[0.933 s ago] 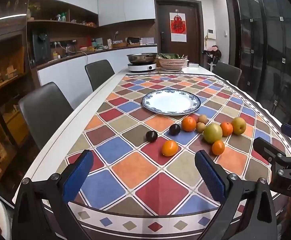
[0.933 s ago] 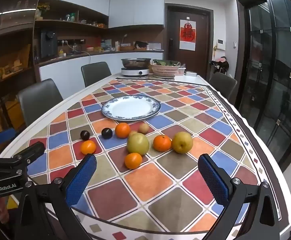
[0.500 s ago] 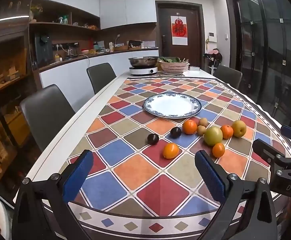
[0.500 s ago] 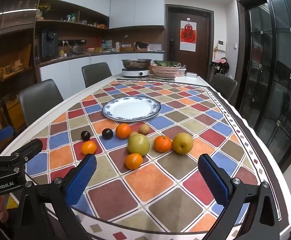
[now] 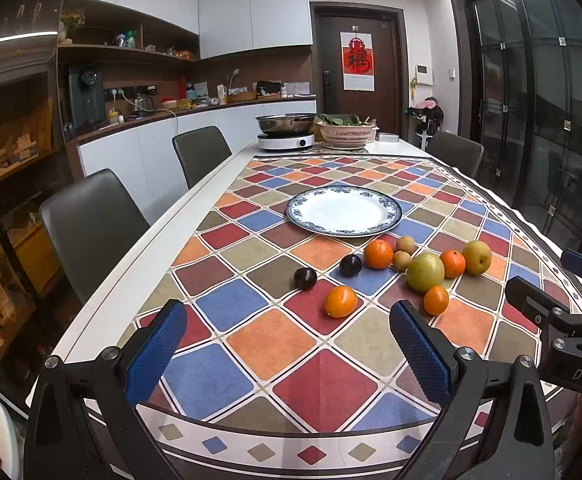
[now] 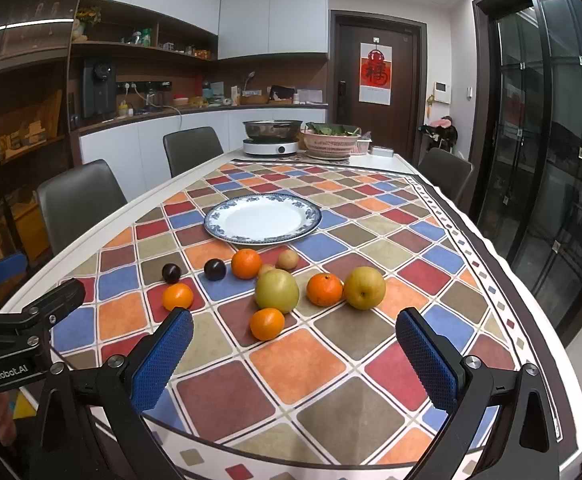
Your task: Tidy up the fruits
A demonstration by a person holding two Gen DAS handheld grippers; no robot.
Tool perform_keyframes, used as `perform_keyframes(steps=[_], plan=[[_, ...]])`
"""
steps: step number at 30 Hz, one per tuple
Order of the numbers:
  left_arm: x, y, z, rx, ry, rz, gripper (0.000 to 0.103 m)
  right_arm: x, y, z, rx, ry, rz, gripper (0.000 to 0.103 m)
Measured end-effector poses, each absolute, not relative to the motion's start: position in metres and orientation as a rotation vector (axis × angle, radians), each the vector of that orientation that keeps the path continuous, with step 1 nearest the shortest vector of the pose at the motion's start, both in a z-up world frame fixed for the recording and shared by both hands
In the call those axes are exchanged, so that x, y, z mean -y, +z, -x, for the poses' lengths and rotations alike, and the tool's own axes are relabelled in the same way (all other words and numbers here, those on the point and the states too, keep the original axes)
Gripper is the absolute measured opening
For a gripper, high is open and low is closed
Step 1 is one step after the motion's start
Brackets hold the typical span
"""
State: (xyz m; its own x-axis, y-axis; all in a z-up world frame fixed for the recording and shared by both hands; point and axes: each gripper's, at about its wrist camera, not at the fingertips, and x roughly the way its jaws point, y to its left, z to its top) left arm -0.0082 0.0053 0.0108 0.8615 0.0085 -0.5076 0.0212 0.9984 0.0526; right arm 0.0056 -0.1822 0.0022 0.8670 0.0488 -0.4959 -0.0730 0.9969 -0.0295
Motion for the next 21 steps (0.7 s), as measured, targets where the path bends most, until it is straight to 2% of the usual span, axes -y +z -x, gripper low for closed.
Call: perform_keyframes(steps=[21], plan=[[-0.0056, 0.0118, 0.0086, -0.533, -0.005, -0.058, 0.103, 0.1821, 0.0031, -0.0050, -0.515, 0.065, 0.048, 0.102]])
